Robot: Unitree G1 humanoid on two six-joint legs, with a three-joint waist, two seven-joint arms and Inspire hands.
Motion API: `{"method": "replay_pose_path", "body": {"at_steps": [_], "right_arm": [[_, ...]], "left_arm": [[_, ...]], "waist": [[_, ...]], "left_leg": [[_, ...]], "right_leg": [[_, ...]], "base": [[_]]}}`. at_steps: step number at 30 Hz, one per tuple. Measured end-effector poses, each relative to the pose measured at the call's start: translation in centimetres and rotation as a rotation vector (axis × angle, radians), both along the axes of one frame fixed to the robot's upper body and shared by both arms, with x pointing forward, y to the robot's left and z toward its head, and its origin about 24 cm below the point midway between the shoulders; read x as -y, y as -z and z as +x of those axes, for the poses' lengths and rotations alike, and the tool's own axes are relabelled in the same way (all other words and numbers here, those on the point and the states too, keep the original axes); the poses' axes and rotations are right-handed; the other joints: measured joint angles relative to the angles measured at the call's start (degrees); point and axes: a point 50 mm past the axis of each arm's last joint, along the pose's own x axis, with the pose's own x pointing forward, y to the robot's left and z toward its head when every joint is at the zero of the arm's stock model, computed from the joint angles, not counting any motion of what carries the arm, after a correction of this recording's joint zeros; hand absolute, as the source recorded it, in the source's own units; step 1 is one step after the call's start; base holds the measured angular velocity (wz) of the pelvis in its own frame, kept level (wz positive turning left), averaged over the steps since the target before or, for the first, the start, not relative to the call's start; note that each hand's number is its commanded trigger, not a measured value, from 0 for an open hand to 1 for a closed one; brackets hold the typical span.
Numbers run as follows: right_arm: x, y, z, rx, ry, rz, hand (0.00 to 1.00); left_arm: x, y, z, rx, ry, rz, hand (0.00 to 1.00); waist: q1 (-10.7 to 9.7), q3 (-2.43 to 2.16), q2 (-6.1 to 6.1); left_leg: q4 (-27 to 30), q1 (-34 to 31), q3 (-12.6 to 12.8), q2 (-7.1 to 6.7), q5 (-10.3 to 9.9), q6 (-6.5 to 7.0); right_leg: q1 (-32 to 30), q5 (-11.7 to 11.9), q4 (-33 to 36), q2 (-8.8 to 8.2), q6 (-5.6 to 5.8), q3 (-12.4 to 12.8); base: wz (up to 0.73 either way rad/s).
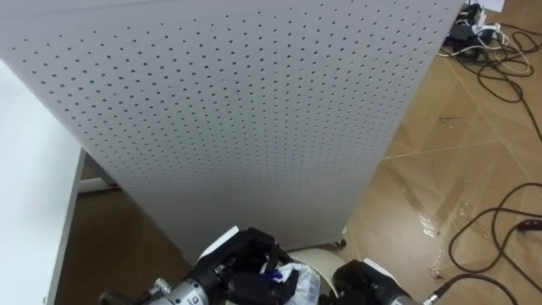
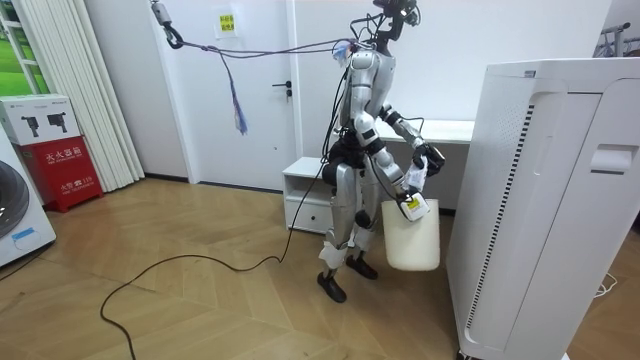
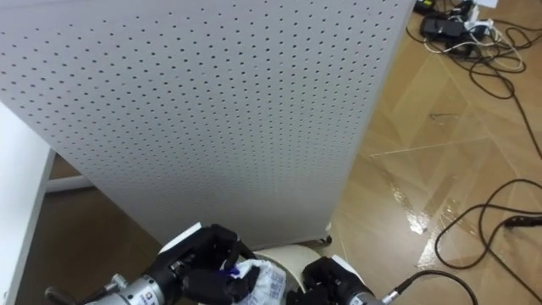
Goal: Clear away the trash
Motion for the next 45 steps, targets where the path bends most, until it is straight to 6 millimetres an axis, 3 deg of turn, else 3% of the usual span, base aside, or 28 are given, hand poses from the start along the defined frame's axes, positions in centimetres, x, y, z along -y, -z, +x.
{"method": "replay_pose_path", "body": {"at_steps": [1,17,34,40,43,45], "right_arm": [[0.0,0.0,0.0,0.000,0.000,0.000,1.00],[0.2,0.4,-0.4,-0.017,0.006,-0.002,1.00],[1.2,0.7,-1.0,-0.038,0.019,-0.027,1.00],[3.1,1.8,-3.4,-0.084,0.069,-0.030,1.00],[4.2,2.5,-5.1,-0.112,0.141,-0.009,1.00],[5.3,3.1,-6.8,-0.151,0.183,-0.007,1.00]], "left_arm": [[0.0,0.0,0.0,-0.001,0.003,-0.001,0.00],[0.0,0.4,-0.2,-0.026,0.016,-0.004,0.00],[-0.5,0.5,-0.2,-0.027,0.016,0.013,0.00],[-2.4,1.7,-1.3,-0.066,-0.046,0.081,0.00],[-3.7,3.0,-2.9,-0.115,-0.113,0.096,0.00],[-4.5,4.1,-4.5,-0.159,-0.155,0.118,0.00]], "waist": [[0.00,0.00,0.00],[-0.16,0.04,-0.06],[-0.11,-0.01,0.03],[-0.17,-0.23,0.34],[-0.66,-0.39,0.34],[-2.10,-0.81,0.26]], "left_leg": [[-0.03,0.00,0.00,0.00,0.00,0.00],[0.35,-0.66,0.42,0.14,0.02,-0.01],[0.50,-0.38,1.59,0.37,0.06,0.06],[-0.44,1.73,1.80,0.17,0.12,0.15],[-1.66,4.15,2.35,0.20,0.15,0.21],[-2.62,6.28,3.03,0.21,0.20,0.29]], "right_leg": [[0.00,0.00,0.00,0.00,0.00,-0.04],[-0.52,-0.06,0.15,-0.09,-0.08,-0.25],[-0.84,-0.11,0.95,0.01,-0.15,1.11],[0.96,-0.11,0.51,-0.06,-0.15,1.51],[2.97,-0.11,-0.19,-0.11,-0.12,1.63],[5.16,-0.25,-1.20,-0.15,0.09,1.61]], "base": [[0.00],[0.00],[-0.01],[0.00],[-0.06],[0.00]]}}
